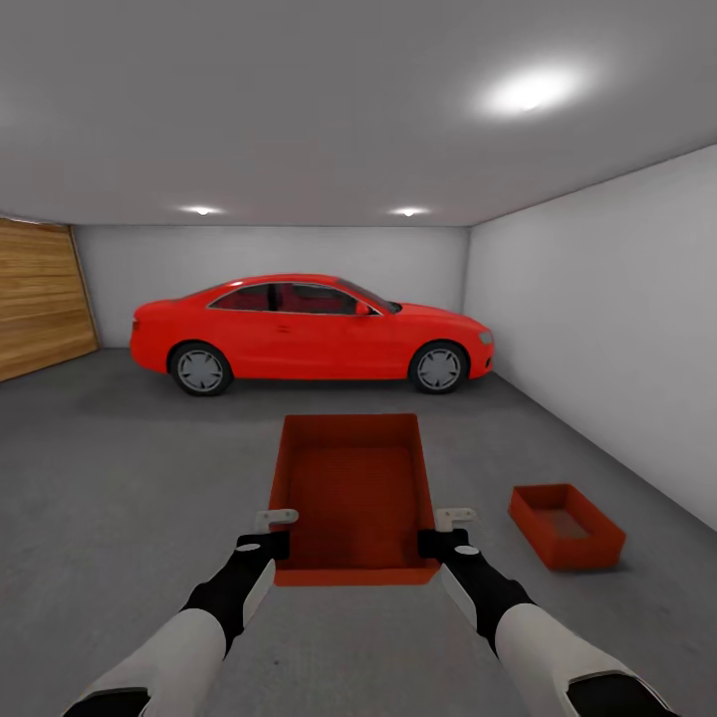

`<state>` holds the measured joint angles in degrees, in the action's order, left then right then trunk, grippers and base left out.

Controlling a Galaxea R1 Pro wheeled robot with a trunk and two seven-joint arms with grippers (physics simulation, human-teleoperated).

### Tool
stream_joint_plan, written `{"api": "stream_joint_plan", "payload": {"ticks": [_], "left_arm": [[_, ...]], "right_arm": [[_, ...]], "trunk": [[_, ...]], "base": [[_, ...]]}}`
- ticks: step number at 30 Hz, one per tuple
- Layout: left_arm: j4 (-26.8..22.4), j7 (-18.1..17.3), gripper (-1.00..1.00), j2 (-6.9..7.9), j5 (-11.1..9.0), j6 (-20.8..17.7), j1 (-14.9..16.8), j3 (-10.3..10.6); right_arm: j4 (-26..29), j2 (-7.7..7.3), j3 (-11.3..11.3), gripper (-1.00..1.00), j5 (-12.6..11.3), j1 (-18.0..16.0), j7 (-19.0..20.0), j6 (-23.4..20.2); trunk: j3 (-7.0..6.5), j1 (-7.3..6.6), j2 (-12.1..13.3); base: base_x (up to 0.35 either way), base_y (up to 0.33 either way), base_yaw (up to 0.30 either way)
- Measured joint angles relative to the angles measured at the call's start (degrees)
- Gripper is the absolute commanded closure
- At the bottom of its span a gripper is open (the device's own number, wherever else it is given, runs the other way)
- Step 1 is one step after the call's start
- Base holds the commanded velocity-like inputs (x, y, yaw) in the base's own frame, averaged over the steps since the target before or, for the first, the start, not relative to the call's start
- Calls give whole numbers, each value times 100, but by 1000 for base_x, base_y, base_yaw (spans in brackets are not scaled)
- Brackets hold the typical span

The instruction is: Move the two storage containers from the living room to the garage. In the garage, place one container on the floor and stack the other container on top of it (either order is fine).

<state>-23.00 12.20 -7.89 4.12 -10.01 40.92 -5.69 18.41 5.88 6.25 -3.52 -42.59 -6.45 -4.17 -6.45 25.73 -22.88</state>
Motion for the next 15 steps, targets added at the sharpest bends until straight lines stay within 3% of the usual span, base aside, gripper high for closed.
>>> {"api": "stream_joint_plan", "payload": {"ticks": [15], "left_arm": [[2,-3,100,0,5,1,0,-6]], "right_arm": [[0,0,0,100,0,1,1,0]], "trunk": [[0,0,0]], "base": [[322,0,0]]}}
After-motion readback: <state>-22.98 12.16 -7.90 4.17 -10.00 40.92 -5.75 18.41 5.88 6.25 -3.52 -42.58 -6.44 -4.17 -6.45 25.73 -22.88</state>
